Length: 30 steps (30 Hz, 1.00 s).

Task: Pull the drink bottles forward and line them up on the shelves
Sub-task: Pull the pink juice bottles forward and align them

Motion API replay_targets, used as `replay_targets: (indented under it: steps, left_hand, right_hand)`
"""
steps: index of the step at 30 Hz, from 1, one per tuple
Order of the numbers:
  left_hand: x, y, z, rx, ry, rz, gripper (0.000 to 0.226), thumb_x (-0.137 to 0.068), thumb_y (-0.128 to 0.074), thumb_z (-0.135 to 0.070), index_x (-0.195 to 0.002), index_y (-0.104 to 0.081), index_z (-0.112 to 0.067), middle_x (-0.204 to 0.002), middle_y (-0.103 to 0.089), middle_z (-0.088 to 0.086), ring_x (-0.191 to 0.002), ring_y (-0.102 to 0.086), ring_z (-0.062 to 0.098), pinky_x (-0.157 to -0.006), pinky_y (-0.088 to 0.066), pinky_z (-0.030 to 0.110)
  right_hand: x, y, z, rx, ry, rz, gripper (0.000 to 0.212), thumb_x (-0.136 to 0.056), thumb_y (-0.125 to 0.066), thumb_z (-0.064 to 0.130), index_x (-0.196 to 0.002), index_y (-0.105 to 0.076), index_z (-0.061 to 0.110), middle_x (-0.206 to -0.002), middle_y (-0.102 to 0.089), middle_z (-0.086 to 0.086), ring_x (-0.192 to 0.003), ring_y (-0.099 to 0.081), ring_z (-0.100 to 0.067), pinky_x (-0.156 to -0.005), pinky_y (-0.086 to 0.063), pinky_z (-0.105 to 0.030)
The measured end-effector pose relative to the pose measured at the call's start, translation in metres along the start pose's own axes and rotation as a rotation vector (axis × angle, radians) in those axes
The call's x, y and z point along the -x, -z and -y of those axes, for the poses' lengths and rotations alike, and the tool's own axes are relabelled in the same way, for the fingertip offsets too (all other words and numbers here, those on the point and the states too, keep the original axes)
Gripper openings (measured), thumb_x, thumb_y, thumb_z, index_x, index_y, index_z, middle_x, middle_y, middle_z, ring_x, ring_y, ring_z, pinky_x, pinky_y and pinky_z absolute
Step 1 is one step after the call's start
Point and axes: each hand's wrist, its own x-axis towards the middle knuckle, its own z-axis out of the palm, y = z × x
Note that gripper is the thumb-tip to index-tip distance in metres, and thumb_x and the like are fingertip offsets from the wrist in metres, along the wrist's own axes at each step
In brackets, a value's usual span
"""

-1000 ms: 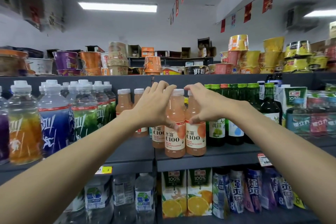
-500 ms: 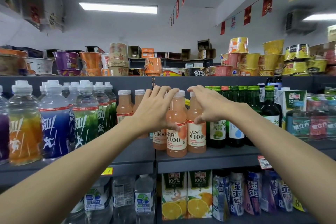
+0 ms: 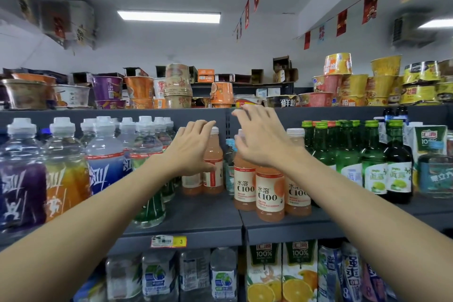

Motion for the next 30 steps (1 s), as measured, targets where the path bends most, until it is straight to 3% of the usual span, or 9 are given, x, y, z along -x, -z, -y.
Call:
replay_targets:
  steps: [5, 11, 14, 17, 20, 24, 28, 30]
  left_hand:
    - [-0.015, -0.012, 0.020, -0.022, 0.086, 0.149, 0.125, -0.069, -0.086, -0.048, -0.157, -0.005, -0.008, -0.157, -0.022, 0.013, -0.144, -0.022, 0.032, -0.118, -0.028, 0.044]
    - [-0.036, -0.028, 0.026, -0.226, 0.178, 0.397, 0.143, -0.064, -0.091, -0.041, -0.153, 0.012, 0.002, -0.161, 0.004, 0.028, -0.150, 0.003, 0.042, -0.123, -0.008, 0.051]
    - [-0.042, -0.036, 0.027, -0.237, 0.219, 0.425, 0.138, -0.068, -0.090, -0.035, -0.153, 0.010, 0.004, -0.161, 0.005, 0.029, -0.150, 0.004, 0.043, -0.122, -0.010, 0.054]
    - [-0.045, -0.039, 0.029, -0.248, 0.227, 0.415, 0.134, -0.067, -0.091, -0.032, -0.154, 0.005, 0.004, -0.160, -0.008, 0.025, -0.149, -0.009, 0.041, -0.121, -0.019, 0.052]
    - [-0.048, -0.036, 0.032, -0.325, 0.178, 0.381, 0.122, -0.069, -0.089, -0.026, -0.153, -0.007, 0.006, -0.155, -0.020, 0.023, -0.144, -0.023, 0.037, -0.115, -0.033, 0.046]
    - [-0.061, -0.028, 0.037, -0.313, 0.161, 0.339, 0.072, -0.086, -0.072, -0.013, -0.145, -0.033, 0.001, -0.140, -0.035, 0.019, -0.131, -0.035, 0.032, -0.104, -0.041, 0.041]
    - [-0.074, -0.024, 0.041, -0.136, 0.215, 0.327, 0.050, -0.092, -0.062, -0.007, -0.136, -0.040, -0.001, -0.132, -0.042, 0.020, -0.125, -0.044, 0.032, -0.102, -0.046, 0.041]
    - [-0.079, -0.023, 0.041, 0.004, 0.271, 0.324, 0.047, -0.090, -0.064, -0.004, -0.131, -0.042, -0.003, -0.126, -0.050, 0.018, -0.117, -0.052, 0.032, -0.097, -0.049, 0.043]
  right_hand:
    - [-0.023, -0.026, 0.027, 0.244, 0.070, 0.100, 0.061, -0.091, -0.050, 0.041, -0.143, -0.043, 0.011, -0.146, -0.045, -0.018, -0.134, -0.040, -0.034, -0.112, -0.030, -0.049]
    - [-0.049, -0.057, 0.049, 0.302, 0.120, 0.228, 0.062, -0.095, -0.051, 0.042, -0.145, -0.040, 0.006, -0.145, -0.048, -0.014, -0.134, -0.043, -0.030, -0.114, -0.028, -0.049]
    - [-0.059, -0.070, 0.053, 0.305, 0.104, 0.304, 0.069, -0.094, -0.056, 0.041, -0.149, -0.035, 0.005, -0.144, -0.048, -0.013, -0.135, -0.044, -0.030, -0.114, -0.028, -0.047]
    - [-0.067, -0.082, 0.055, 0.275, 0.074, 0.331, 0.076, -0.093, -0.062, 0.037, -0.152, -0.029, 0.002, -0.149, -0.045, -0.015, -0.137, -0.043, -0.030, -0.113, -0.031, -0.044]
    - [-0.080, -0.088, 0.053, 0.231, 0.056, 0.314, 0.065, -0.097, -0.058, 0.033, -0.149, -0.035, 0.002, -0.148, -0.043, -0.017, -0.135, -0.043, -0.031, -0.110, -0.035, -0.041]
    - [-0.100, -0.088, 0.050, 0.127, 0.001, 0.337, 0.048, -0.100, -0.056, 0.033, -0.138, -0.047, 0.006, -0.137, -0.050, -0.018, -0.126, -0.049, -0.033, -0.102, -0.043, -0.040]
    - [-0.111, -0.089, 0.045, -0.191, -0.145, 0.459, 0.042, -0.098, -0.062, 0.020, -0.133, -0.040, 0.010, -0.115, -0.060, -0.012, -0.097, -0.061, -0.028, -0.069, -0.051, -0.035]
    - [-0.116, -0.089, 0.042, -0.296, -0.206, 0.487, 0.043, -0.096, -0.063, 0.016, -0.131, -0.039, 0.011, -0.104, -0.058, -0.009, -0.087, -0.060, -0.025, -0.063, -0.050, -0.034]
